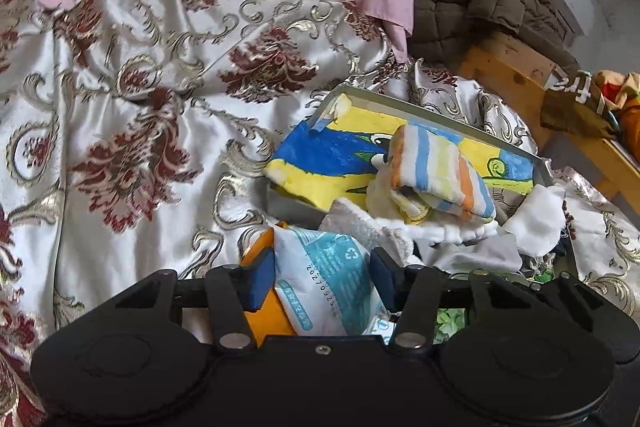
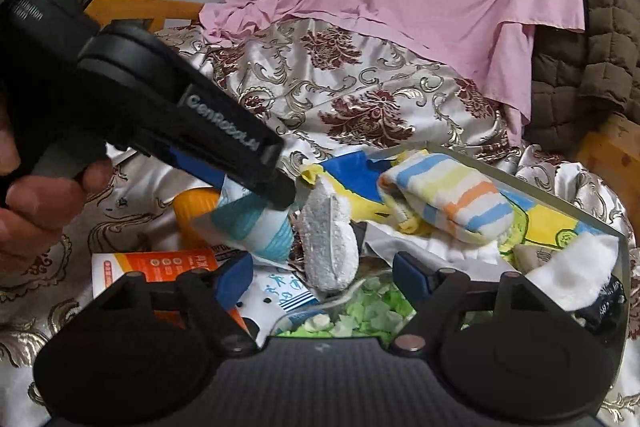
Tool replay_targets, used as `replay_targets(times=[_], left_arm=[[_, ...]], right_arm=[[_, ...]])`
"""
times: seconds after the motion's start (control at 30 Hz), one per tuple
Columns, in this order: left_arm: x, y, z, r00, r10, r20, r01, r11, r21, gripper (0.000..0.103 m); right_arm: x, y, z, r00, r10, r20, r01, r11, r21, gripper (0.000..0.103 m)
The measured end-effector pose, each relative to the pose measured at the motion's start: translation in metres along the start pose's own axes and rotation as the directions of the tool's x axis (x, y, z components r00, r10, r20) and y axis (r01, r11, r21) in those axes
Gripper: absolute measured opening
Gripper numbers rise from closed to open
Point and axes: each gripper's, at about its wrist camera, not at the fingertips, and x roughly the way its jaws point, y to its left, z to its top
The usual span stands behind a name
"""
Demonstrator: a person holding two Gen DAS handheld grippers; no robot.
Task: Organize soft objects
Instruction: 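Grasp the blue-white packet with the left gripper while the right gripper grasps the white sponge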
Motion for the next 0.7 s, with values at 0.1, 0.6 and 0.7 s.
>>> replay_targets(times=[0.1,0.6,0.7], left_arm=[[-0.005,0.011,-0.002,1.0,-0.03,0.003,0.03,0.999,-0.045,0.053],[-0.039,0.058,-0.037,0.984,-0.147,0.104,0.166,0.965,-0.201,0.051],[-0.041,0.067,-0.042,0.98,-0.165,0.113,0.186,0.957,-0.222,0.05]], right_arm=[[0.002,-0.001,0.002,1.0,0.0,-0.017,-0.001,1.0,-0.005,0.08],[0.003,0.002,0.001,0.998,-0.051,-0.027,0.051,0.999,-0.017,0.069],[0.005,0.003,0.002,0.998,-0.059,-0.034,0.058,0.998,-0.026,0.067]])
